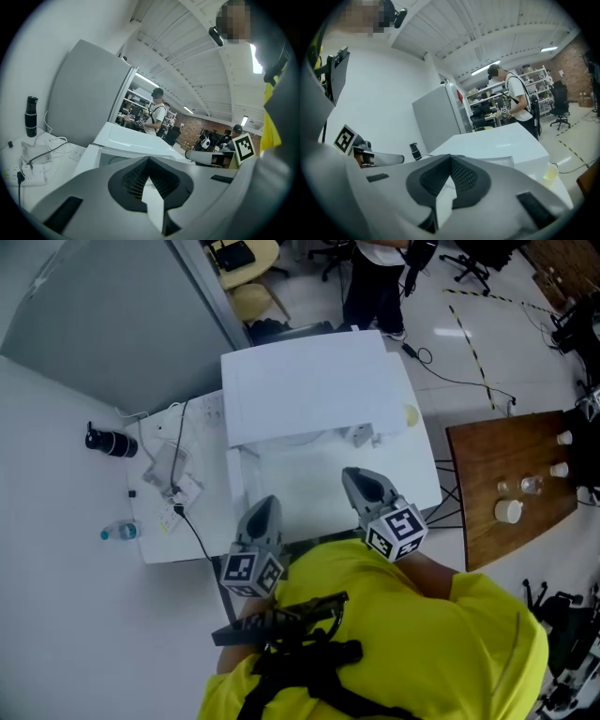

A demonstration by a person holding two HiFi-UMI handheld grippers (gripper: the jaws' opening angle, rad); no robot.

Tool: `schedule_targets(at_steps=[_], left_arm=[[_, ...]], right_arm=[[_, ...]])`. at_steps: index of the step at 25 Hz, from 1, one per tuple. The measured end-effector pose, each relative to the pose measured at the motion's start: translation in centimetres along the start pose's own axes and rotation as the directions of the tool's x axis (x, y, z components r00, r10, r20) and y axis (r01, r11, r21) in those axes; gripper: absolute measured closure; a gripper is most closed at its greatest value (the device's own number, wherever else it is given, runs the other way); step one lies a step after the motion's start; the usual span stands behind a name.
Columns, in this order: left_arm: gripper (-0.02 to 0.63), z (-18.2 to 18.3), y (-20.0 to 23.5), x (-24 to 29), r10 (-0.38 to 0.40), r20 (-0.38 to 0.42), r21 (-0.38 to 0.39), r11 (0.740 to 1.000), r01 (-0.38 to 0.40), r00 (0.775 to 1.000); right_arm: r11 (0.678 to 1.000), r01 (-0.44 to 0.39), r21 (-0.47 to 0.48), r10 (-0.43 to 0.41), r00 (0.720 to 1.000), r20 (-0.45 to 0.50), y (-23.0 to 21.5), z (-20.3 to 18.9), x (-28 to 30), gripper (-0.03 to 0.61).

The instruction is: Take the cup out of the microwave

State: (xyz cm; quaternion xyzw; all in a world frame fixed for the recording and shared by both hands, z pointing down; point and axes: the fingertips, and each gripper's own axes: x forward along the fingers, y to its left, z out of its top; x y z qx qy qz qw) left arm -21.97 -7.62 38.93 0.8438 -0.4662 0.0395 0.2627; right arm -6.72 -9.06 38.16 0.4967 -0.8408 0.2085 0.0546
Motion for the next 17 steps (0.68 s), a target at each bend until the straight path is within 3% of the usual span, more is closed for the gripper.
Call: schedule_targets(at_steps=[5,10,17], left_arm=[[0.617,1.3,-1.0,-2.0,-0.049,-0.009,0.047,0.998,0.049,0.999],[0.617,2.3,-1.5,-3.4,-0.085,0.006,0.083,0.993,0.084,0.996],[0.617,0.0,-1.4,-6.6,-0.095,-0.021,0.069,0.993,0.096,0.995]], right_arm=[[0.997,0.033,-0.065,-0.030,0.998,0.053,3.6,1.5,-1.9,0.577],[0.996,0.083,-0.031,-0.080,0.994,0.069,4.3,1.5,-3.0,0.577],[0.991,0.134,-0.005,-0.133,0.988,0.081,6.2,-0.1,-5.9,0.577]])
